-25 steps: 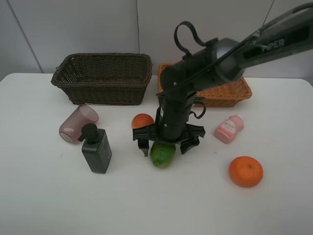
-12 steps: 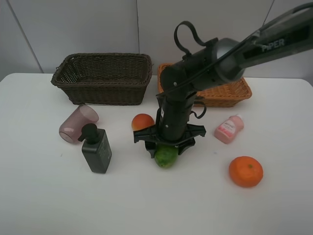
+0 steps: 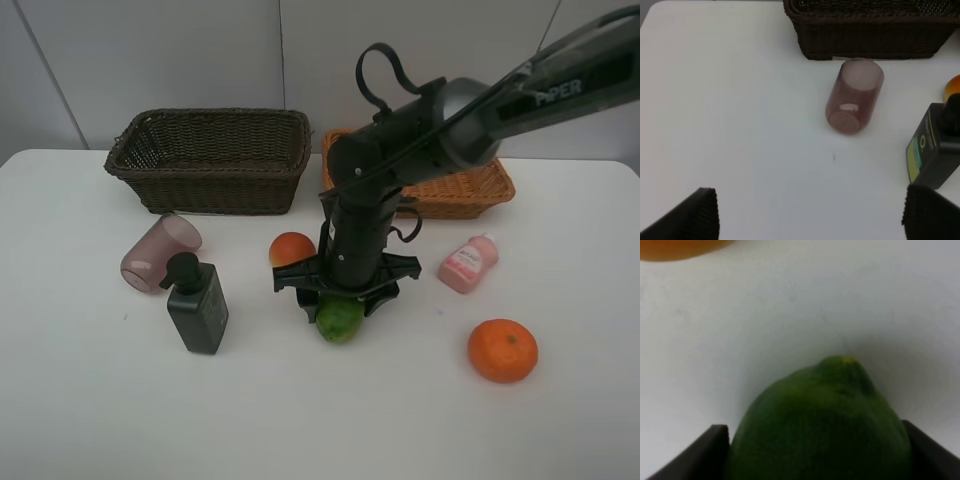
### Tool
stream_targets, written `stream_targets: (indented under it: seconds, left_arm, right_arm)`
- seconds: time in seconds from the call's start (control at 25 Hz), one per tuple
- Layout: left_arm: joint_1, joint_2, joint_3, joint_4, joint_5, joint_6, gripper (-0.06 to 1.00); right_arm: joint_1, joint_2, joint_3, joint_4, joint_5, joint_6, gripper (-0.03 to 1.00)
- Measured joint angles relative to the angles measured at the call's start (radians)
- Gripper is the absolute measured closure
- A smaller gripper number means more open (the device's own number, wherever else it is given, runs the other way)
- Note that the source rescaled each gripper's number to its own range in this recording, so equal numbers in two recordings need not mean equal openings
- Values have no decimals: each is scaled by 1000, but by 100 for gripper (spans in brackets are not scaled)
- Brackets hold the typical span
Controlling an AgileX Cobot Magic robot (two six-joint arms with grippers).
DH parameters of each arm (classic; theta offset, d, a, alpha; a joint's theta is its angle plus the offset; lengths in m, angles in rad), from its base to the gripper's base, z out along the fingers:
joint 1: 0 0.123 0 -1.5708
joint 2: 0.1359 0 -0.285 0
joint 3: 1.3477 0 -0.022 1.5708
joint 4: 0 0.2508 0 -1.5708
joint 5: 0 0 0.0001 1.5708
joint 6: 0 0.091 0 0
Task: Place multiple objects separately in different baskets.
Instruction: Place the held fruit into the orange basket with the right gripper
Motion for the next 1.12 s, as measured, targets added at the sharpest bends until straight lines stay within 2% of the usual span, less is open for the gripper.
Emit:
stream_targets:
  seconds: [0.16, 0.32, 0.52, 0.68, 0.92, 1.12]
  left_arm:
    - [0, 0, 0, 0, 0, 0, 3]
    - [0, 0, 0, 0, 0, 0, 3]
    - [0, 0, 0, 0, 0, 0, 3]
    - [0, 0, 0, 0, 0, 0, 3]
    - [0, 0, 0, 0, 0, 0, 3]
    - [0, 0, 0, 1, 0, 0, 3]
  right_arm:
    - [0, -9, 0, 1, -1, -5, 63]
    - [0, -69, 0, 1, 4, -56, 63]
    - [0, -131, -54, -28, 74, -106, 63]
    - [-9, -141, -160, -122, 163, -110, 63]
    - [-83, -141, -285, -284, 224, -112, 63]
    - [-203, -141, -320, -339, 210, -112, 63]
